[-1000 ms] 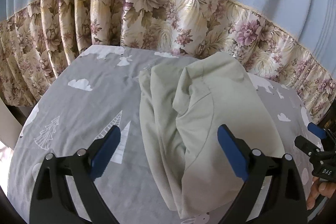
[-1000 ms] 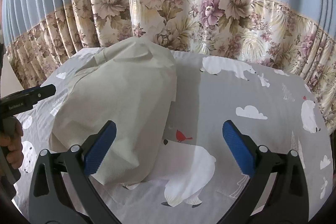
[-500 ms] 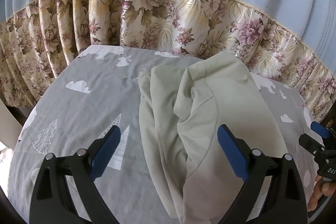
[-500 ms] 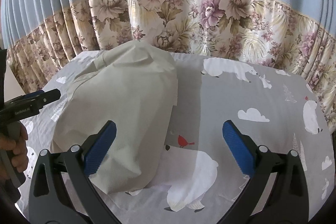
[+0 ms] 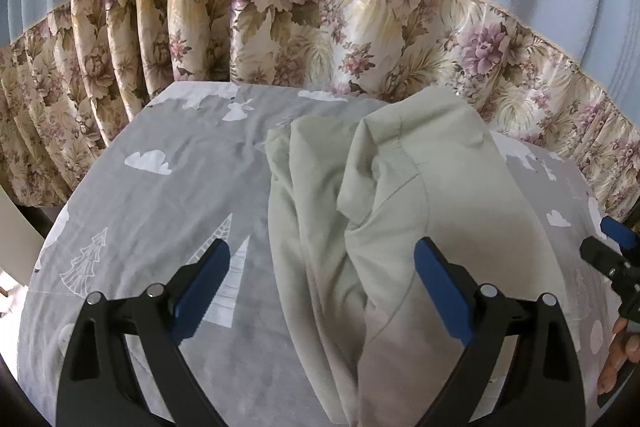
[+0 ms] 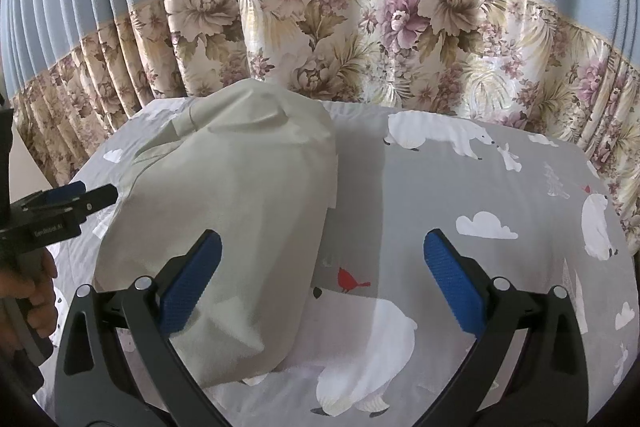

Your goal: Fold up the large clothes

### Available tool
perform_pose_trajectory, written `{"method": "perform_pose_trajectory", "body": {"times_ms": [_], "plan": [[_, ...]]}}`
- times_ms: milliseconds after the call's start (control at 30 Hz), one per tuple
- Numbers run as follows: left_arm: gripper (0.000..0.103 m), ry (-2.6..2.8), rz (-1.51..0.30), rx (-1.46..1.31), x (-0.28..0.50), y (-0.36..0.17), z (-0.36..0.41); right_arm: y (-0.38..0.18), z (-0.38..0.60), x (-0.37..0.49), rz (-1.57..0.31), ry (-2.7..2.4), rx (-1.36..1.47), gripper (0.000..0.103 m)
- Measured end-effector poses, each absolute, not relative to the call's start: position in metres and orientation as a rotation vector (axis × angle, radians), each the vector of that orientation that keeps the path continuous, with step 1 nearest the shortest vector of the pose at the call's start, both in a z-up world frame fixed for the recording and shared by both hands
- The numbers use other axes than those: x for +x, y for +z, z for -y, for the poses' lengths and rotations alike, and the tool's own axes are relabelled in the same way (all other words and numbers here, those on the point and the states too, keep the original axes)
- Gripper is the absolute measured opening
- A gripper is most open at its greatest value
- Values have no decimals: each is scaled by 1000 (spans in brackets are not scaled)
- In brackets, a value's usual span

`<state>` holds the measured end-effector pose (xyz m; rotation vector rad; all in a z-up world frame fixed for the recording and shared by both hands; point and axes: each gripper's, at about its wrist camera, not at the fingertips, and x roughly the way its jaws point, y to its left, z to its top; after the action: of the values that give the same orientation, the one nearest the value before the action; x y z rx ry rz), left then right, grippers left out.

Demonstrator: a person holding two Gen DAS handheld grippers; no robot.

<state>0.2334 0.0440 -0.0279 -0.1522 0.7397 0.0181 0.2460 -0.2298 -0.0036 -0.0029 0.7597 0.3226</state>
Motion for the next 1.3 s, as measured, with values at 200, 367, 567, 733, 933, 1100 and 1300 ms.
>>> {"method": "perform_pose_trajectory", "body": {"times_ms": [200,367,567,733,933,1100,1300], "plan": [[94,-8,-754,-203,241,-35,-54,-7,222,256,-771,337,7,100],[94,-48,-780,-249,250,-46,-57,-15,213,271,-791,345,24,100],[94,-88,-806,-299,260,-57,-56,-30,205,289,-833,350,47,100],[95,-117,-835,-347,269,-72,-58,-42,204,299,-874,364,76,100],[92,-170,-850,-396,274,-80,-59,-60,202,309,-939,433,138,90],[61,-234,-859,-393,277,-75,-50,-66,196,310,-962,503,174,69],[37,-243,-820,-352,272,-68,-34,-53,197,303,-925,528,181,38]]}}
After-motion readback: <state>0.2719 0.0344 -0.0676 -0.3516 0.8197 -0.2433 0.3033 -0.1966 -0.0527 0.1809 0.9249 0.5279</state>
